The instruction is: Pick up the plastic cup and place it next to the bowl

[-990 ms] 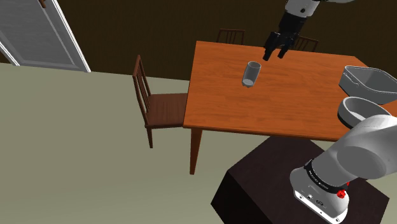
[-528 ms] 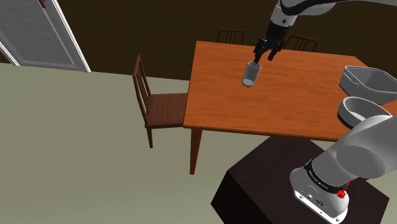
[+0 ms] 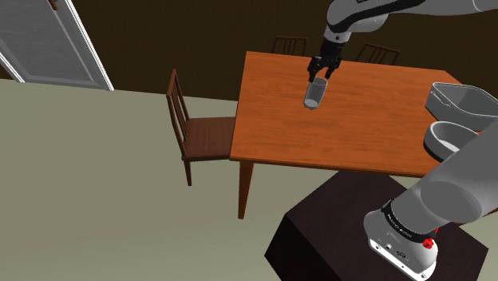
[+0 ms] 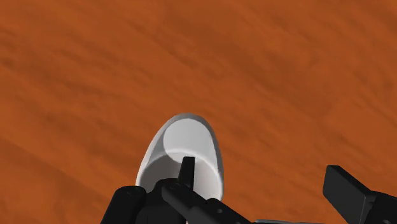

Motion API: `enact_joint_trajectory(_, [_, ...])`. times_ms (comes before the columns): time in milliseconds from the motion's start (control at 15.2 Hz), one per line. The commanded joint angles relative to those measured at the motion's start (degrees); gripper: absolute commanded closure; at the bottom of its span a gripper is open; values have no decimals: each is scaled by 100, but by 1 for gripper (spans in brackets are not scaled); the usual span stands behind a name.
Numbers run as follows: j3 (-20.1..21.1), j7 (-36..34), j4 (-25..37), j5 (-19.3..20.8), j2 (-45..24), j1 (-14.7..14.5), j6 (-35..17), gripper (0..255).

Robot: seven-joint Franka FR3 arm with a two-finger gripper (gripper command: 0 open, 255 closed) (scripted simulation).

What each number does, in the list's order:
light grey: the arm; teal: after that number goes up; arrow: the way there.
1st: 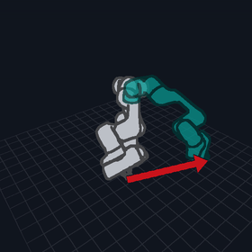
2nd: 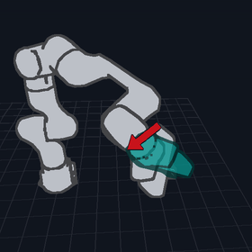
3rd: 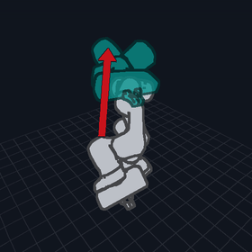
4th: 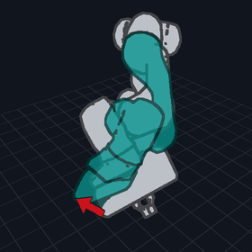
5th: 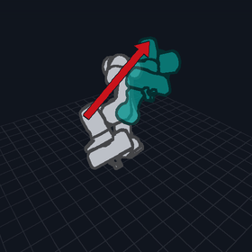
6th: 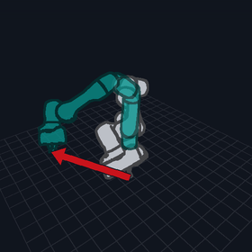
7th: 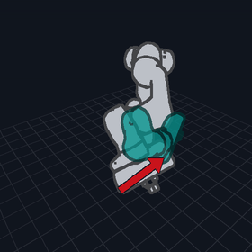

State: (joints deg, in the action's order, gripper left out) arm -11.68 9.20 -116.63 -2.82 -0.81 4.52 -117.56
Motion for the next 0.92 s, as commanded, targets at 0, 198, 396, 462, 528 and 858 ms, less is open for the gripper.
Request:
enact_joint_trajectory(0, [-43, 105, 326, -67, -462, 47, -110, 0])
enact_joint_trajectory(198, [-64, 197, 562, -133, -854, 104, -243, 0])
enact_joint_trajectory(396, [-56, 217, 442, -164, -947, 106, -453, 0])
enact_joint_trajectory(462, [-53, 224, 404, -175, -980, 107, -522, 0])
enact_joint_trajectory(528, [-50, 232, 368, -186, -1014, 108, -592, 0])
enact_joint_trajectory(858, [-44, 244, 313, -205, -1070, 110, -701, 0])
